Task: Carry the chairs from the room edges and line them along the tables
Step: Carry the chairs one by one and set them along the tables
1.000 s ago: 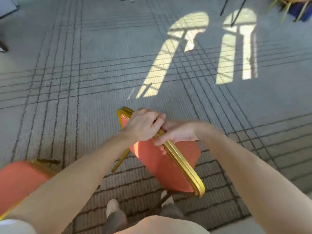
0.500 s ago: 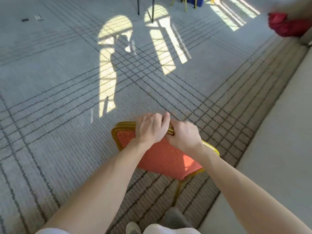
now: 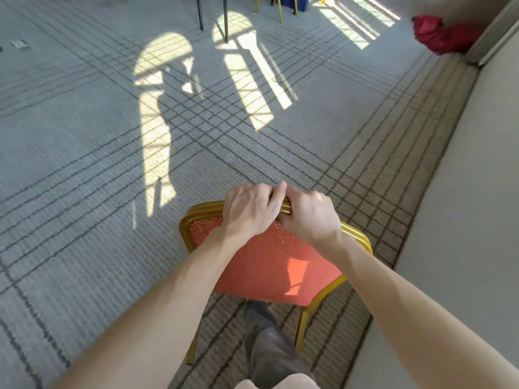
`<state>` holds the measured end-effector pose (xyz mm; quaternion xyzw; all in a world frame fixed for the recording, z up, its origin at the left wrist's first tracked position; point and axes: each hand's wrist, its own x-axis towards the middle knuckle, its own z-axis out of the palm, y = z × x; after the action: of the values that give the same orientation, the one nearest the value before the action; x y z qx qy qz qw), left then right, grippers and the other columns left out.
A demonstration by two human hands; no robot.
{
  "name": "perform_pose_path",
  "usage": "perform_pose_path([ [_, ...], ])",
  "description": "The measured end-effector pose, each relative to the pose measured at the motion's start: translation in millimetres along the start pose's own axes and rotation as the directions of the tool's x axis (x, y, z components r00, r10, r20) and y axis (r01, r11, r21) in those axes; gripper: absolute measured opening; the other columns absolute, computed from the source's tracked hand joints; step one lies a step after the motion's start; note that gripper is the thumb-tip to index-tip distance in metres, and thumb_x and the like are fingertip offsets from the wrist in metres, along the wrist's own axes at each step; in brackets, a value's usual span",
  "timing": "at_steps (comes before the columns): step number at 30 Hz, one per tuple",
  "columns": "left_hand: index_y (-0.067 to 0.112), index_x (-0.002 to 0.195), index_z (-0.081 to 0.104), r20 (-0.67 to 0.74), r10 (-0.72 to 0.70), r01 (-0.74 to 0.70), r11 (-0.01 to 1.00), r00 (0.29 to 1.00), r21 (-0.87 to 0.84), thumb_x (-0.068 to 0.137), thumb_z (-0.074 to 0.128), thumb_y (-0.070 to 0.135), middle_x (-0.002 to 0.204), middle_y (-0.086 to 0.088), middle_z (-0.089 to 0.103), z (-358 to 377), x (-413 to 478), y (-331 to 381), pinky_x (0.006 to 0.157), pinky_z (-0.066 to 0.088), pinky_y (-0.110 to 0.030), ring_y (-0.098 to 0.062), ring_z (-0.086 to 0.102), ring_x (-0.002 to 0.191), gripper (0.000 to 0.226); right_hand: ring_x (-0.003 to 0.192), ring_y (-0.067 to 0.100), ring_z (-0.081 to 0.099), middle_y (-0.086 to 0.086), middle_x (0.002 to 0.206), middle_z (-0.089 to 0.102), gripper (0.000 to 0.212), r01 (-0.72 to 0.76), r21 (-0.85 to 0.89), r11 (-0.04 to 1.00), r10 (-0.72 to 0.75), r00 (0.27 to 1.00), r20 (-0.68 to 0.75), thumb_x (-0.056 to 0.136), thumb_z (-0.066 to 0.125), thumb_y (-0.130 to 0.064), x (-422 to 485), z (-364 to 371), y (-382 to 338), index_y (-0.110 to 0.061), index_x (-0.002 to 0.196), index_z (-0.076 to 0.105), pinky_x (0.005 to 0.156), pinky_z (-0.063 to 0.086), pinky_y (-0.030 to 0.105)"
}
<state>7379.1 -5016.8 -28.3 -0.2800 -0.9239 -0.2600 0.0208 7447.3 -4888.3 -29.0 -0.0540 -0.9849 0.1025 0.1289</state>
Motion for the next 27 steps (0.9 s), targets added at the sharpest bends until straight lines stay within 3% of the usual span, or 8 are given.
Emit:
perform_pose_path([
  [2,0.02,0.061,0.051,-0.018,-0.012,0.012,1.0,1.0,0.013,0.103,0.03,0.05,0.061,0.001,0.057,5.9,29.9,4.3,0.062,0.031,-0.031,-0.021,0.053,0.058,0.055,0.069,0.035,0.066,0.005,0.074,0.069,0.026,0.009,0.005,1.0,-0.009,1.0,-0.014,0.08,0.061,-0.029,25.4,3.3,16.7,-0.021,0.105,0.061,0.057,0.052,0.037],
  [5,0.019,0.061,0.05,-0.052,-0.055,0.058,0.997,0.997,0.052,0.103,0.035,0.045,0.065,-0.005,0.065,17.8,86.8,7.3,0.061,0.031,-0.031,-0.021,0.048,0.056,0.052,0.078,0.035,0.067,0.005,0.083,0.072,0.031,0.018,0.014,1.0,-0.018,1.0,-0.019,0.083,0.06,-0.033,75.2,9.7,46.9,-0.024,0.113,0.062,0.063,0.052,0.038],
  [9,0.018,0.06,0.05,-0.056,-0.087,0.092,0.992,0.995,0.082,0.102,0.037,0.041,0.066,-0.009,0.068,32.9,167.8,7.5,0.059,0.034,-0.032,-0.024,0.058,0.058,0.049,0.088,0.033,0.067,0.005,0.094,0.072,0.042,0.009,0.006,1.0,-0.009,0.998,0.055,0.087,0.059,-0.037,149.8,14.9,85.6,-0.028,0.127,0.057,0.069,0.052,0.037],
  [12,0.016,0.061,0.052,-0.006,-0.078,0.078,0.994,0.997,0.076,0.101,0.039,0.036,0.073,-0.01,0.07,39.8,219.5,6.8,0.067,0.042,-0.035,-0.028,0.064,0.068,0.047,0.093,0.031,0.066,0.004,0.099,0.072,0.041,0.001,0.011,1.0,-0.003,0.99,0.141,0.088,0.058,-0.042,195.6,18.8,109.2,-0.026,0.125,0.056,0.073,0.051,0.037],
  [18,0.017,0.058,0.045,-0.048,0.025,-0.02,0.995,0.999,0.096,0.1,0.044,0.03,0.065,-0.011,0.067,42.0,313.3,6.4,0.064,0.044,-0.037,-0.032,0.065,0.064,0.044,0.093,0.031,0.067,0.006,0.098,0.071,0.044,0.032,-0.024,0.999,-0.029,0.989,0.145,0.09,0.055,-0.044,282.5,11.3,148.9,-0.022,0.129,0.053,0.075,0.052,0.038],
  [22,0.017,0.055,0.046,-0.123,0.053,-0.043,0.996,0.991,0.082,0.101,0.039,0.036,0.061,-0.008,0.064,33.1,356.4,-0.5,0.063,0.028,-0.031,-0.025,0.055,0.056,0.05,0.083,0.031,0.068,0.005,0.089,0.072,0.044,0.095,-0.012,0.995,-0.094,0.995,0.028,0.088,0.057,-0.041,326.0,3.0,157.0,-0.023,0.129,0.055,0.069,0.053,0.038],
  [24,0.017,0.053,0.046,-0.139,0.071,-0.062,0.996,0.988,0.071,0.101,0.037,0.037,0.056,-0.006,0.06,32.5,374.0,-4.5,0.063,0.027,-0.031,-0.022,0.049,0.052,0.053,0.07,0.031,0.068,0.004,0.077,0.071,0.042,0.12,-0.029,0.992,-0.121,0.992,-0.035,0.083,0.064,-0.037,341.2,6.3,162.2,-0.019,0.121,0.061,0.059,0.053,0.037],
  [27,0.014,0.05,0.052,-0.165,0.157,-0.145,0.986,0.974,0.078,0.101,0.029,0.041,0.05,-0.005,0.059,48.6,394.4,-15.7,0.059,0.032,-0.03,-0.024,0.055,0.048,0.062,0.047,0.029,0.062,0.003,0.057,0.064,0.043,0.146,-0.061,0.987,-0.151,0.984,-0.093,0.068,0.076,-0.03,353.2,23.9,178.1,-0.012,0.107,0.066,0.04,0.048,0.033],
])
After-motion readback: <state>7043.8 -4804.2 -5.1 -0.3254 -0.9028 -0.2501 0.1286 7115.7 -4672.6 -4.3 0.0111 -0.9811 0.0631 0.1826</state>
